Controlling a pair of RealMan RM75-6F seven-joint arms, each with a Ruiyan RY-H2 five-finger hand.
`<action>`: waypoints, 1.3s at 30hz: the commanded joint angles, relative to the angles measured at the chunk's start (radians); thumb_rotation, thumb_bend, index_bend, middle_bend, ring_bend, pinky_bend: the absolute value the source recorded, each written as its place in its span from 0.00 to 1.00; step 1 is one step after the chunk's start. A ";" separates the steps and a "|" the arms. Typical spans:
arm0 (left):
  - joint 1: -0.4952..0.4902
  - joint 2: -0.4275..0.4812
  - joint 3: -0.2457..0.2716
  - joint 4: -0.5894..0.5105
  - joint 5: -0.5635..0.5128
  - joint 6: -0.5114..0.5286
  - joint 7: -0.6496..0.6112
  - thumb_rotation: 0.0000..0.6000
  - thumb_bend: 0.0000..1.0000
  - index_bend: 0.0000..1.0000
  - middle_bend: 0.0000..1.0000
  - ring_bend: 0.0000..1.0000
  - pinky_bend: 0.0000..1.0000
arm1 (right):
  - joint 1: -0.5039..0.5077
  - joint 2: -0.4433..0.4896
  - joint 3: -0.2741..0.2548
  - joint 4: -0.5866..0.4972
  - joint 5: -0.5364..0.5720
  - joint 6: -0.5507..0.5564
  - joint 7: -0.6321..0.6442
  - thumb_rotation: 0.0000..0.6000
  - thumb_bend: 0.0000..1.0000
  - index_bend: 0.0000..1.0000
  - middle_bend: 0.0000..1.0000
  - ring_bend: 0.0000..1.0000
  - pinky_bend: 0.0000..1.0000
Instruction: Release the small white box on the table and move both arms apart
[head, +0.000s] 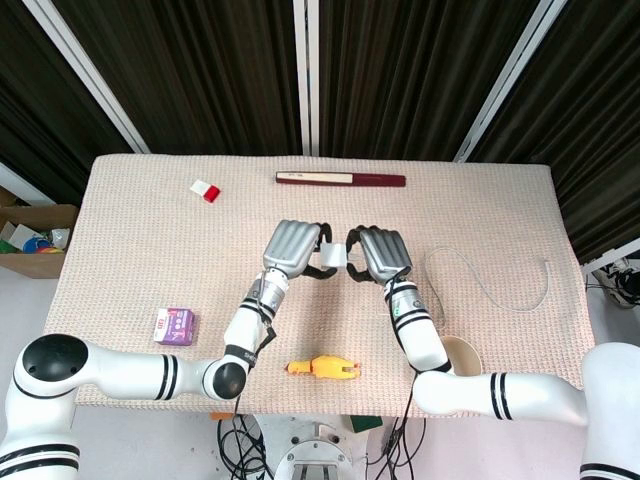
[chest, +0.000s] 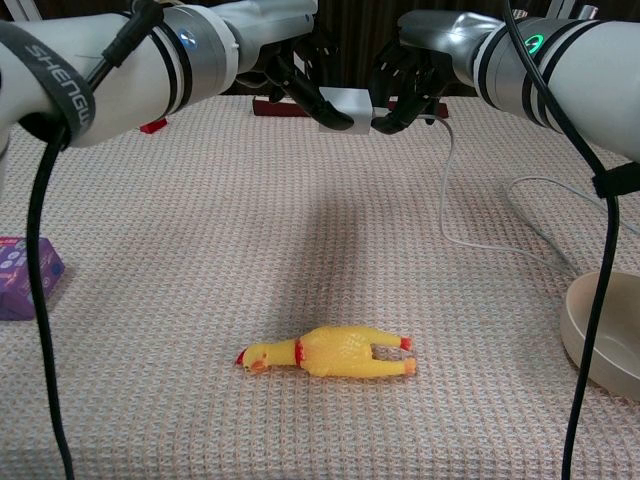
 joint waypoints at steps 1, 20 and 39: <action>-0.001 -0.001 -0.001 0.001 0.000 0.000 -0.001 0.80 0.20 0.61 0.55 0.73 0.95 | 0.000 0.000 -0.002 0.001 -0.001 0.001 0.000 1.00 0.33 0.55 0.40 0.32 0.54; -0.012 -0.005 0.001 0.005 -0.003 0.005 0.009 0.80 0.20 0.61 0.55 0.73 0.95 | -0.009 0.011 -0.009 -0.005 -0.010 -0.006 0.021 1.00 0.33 0.55 0.40 0.32 0.54; -0.018 -0.013 0.014 0.016 0.000 0.010 0.025 0.79 0.20 0.61 0.55 0.73 0.95 | -0.003 0.009 -0.015 0.000 -0.007 0.001 0.009 1.00 0.44 0.67 0.41 0.33 0.54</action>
